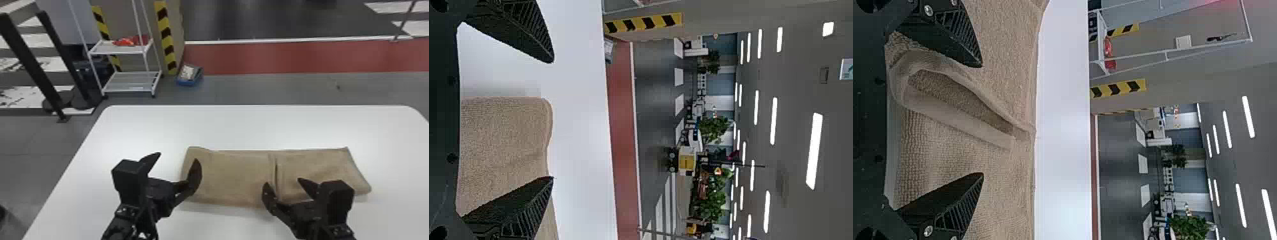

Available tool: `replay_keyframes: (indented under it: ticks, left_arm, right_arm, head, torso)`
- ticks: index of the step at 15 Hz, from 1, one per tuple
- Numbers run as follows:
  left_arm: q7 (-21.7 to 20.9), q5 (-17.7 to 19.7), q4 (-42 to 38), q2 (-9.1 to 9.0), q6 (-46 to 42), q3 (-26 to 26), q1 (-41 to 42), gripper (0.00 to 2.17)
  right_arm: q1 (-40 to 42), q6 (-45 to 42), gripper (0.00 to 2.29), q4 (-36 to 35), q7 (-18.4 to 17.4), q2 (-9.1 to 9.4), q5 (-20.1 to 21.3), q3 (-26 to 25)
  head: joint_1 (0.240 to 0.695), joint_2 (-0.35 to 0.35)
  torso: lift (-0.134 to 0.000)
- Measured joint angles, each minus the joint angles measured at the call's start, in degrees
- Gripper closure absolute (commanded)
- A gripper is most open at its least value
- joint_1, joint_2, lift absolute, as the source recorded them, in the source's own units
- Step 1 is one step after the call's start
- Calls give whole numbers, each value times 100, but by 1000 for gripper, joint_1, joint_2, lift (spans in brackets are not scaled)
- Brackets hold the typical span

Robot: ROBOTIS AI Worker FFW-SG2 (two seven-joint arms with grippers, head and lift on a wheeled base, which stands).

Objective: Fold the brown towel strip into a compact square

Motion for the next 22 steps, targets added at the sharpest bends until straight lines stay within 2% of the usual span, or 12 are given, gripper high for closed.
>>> replay_keyframes:
  ticks: [2,5,9,12,14,16,17,21,22]
  left_arm:
    - [37,199,282,-1,-472,54,-39,39]
    - [4,425,577,-2,-690,154,-75,39]
    - [-23,480,694,-2,-705,190,-85,39]
    - [-48,481,714,-2,-705,161,-86,39]
    - [-54,481,722,-2,-705,156,-85,39]
    - [-64,481,739,-1,-705,155,-80,39]
    - [-65,481,748,1,-705,155,-78,39]
    - [-82,474,791,2,-705,154,-93,39]
    - [-83,473,793,1,-705,151,-94,39]
  right_arm:
    - [-9,-12,137,77,0,25,-16,-78]
    - [-94,-17,238,220,71,50,-17,-116]
    - [-164,-18,414,250,222,79,-4,-108]
    - [-244,-4,677,250,235,83,23,-67]
    - [-277,35,680,250,237,83,27,-58]
    - [-284,100,383,250,237,83,7,-57]
    - [-270,109,323,245,232,83,-7,-57]
    - [-264,182,323,209,229,85,5,-79]
    - [-326,239,400,244,231,88,35,-64]
  head:
    - [695,78]
    - [695,84]
    - [695,95]
    - [695,97]
    - [695,97]
    - [695,97]
    - [695,97]
    - [695,95]
    - [695,95]
  torso:
    - [-122]
    - [-122]
    - [-122]
    - [-122]
    - [-122]
    - [-122]
    - [-122]
    - [-122]
    - [-122]
